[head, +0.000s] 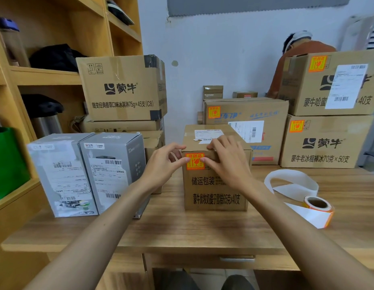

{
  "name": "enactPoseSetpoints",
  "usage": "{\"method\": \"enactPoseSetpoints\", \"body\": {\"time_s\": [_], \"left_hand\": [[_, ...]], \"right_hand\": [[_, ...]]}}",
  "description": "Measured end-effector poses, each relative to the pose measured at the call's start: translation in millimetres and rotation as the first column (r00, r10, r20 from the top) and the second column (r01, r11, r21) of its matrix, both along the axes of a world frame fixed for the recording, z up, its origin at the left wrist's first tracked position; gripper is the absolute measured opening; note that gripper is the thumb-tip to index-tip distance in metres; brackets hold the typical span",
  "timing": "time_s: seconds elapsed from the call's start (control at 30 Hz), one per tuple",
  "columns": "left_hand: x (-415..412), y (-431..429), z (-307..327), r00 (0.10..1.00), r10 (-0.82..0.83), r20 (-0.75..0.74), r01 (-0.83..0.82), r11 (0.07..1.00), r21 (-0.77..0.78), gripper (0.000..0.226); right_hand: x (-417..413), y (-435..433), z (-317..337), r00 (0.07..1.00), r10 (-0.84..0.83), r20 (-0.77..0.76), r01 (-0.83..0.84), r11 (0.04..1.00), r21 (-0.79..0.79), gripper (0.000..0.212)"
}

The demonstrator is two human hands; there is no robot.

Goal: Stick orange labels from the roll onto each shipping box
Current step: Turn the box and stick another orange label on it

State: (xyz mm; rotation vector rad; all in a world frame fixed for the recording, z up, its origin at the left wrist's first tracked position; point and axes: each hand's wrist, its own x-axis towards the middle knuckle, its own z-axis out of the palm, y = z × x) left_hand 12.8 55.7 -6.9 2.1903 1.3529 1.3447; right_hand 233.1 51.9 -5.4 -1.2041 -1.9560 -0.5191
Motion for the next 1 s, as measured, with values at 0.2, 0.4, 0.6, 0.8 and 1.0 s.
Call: {"method": "enactPoseSetpoints", "body": {"time_s": [0.2, 0.4, 0.6, 0.8, 1.0], "left_hand": [[-1, -1, -10, 0.991, 0.017, -0.134, -0.011, 0.999, 0.046, 0.057], [2, -1, -12, 0.978, 0.068, -0.197, -0.056, 0.996, 0.065, 0.065], [3, -1, -12, 0.978, 0.046, -0.203, -0.033, 0.997, 0.067, 0.062], [-4, 3, -11, 0.983, -0.034, -0.181, 0.04, 0.999, 0.025, 0.055], [-3, 0, -10, 0.978, -0.029, -0.209, 0.032, 0.999, 0.009, 0.044]], "right_hand": [[2, 0, -5, 0.995, -0.041, 0.088, 0.038, 0.999, 0.035, 0.05], [-2, -1, -7, 0.99, -0.098, 0.103, 0.091, 0.993, 0.07, 0.06], [-4, -2, -6, 0.985, -0.114, 0.13, 0.107, 0.993, 0.054, 0.06], [7, 0, -4, 0.997, -0.012, 0.082, 0.009, 0.999, 0.031, 0.047], [7, 2, -3, 0.997, 0.011, 0.072, -0.014, 0.999, 0.046, 0.035]]}}
